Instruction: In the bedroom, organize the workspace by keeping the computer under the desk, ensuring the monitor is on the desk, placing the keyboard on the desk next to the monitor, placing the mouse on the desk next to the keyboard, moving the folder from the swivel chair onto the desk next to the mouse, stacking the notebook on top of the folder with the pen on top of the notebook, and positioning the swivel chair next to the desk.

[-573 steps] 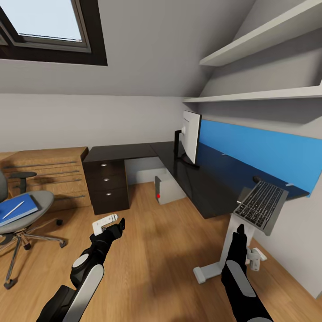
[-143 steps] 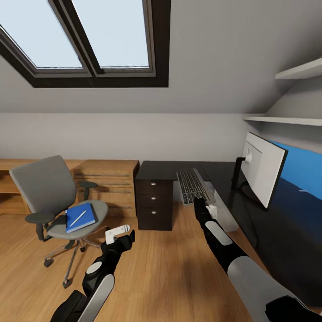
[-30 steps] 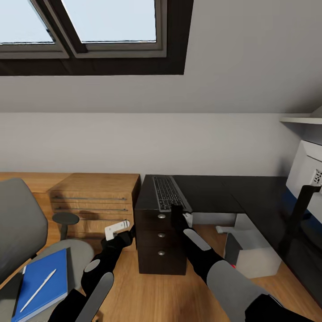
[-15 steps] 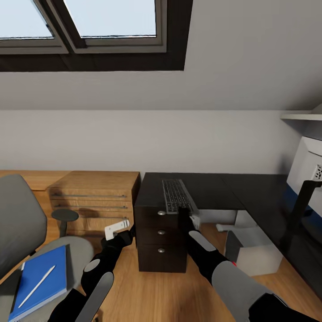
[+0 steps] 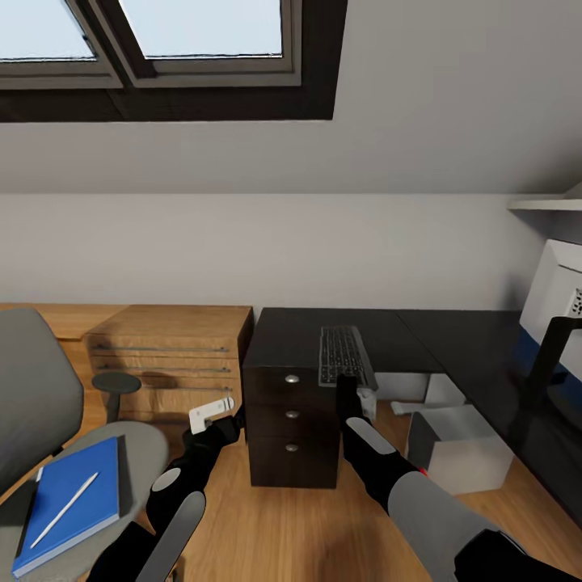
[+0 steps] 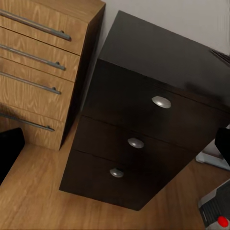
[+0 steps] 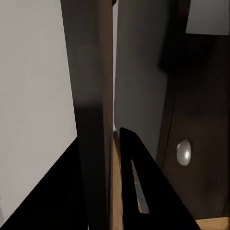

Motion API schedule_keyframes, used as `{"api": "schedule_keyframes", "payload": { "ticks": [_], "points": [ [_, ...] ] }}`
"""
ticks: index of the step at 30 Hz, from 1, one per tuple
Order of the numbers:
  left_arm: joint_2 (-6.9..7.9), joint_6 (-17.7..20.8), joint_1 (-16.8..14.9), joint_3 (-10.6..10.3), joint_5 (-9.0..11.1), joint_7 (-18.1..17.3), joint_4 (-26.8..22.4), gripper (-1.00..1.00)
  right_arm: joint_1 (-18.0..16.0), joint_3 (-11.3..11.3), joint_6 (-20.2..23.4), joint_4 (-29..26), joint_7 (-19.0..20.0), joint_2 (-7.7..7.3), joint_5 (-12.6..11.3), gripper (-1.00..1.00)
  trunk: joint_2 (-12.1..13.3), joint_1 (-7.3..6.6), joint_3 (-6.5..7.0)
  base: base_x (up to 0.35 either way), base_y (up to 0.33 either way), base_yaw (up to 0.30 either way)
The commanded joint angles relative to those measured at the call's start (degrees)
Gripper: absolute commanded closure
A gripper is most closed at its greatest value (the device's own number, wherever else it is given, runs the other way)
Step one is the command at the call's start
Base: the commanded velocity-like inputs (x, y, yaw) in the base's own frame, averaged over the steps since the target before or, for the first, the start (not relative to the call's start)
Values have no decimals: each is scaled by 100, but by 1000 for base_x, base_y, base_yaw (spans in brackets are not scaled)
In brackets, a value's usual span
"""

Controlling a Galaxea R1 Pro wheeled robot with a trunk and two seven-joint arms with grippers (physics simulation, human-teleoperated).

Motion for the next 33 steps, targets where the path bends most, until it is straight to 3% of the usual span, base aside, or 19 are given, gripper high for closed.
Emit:
{"api": "schedule_keyframes", "payload": {
  "ticks": [1,26,33],
  "points": [
    [6,13,-7,-13,35,48,-13,-100,-8,43,-49,5,56,-2,-62,100,-45,22,-25,0,0,0],
    [9,13,-3,3,33,48,-19,-100,-11,78,-9,15,57,-20,-44,100,-1048,571,-474,0,0,0],
    [10,15,-7,9,34,171,-27,-100,-10,86,-5,9,57,-119,-50,100,-1329,725,-599,0,0,0]
  ]
}}
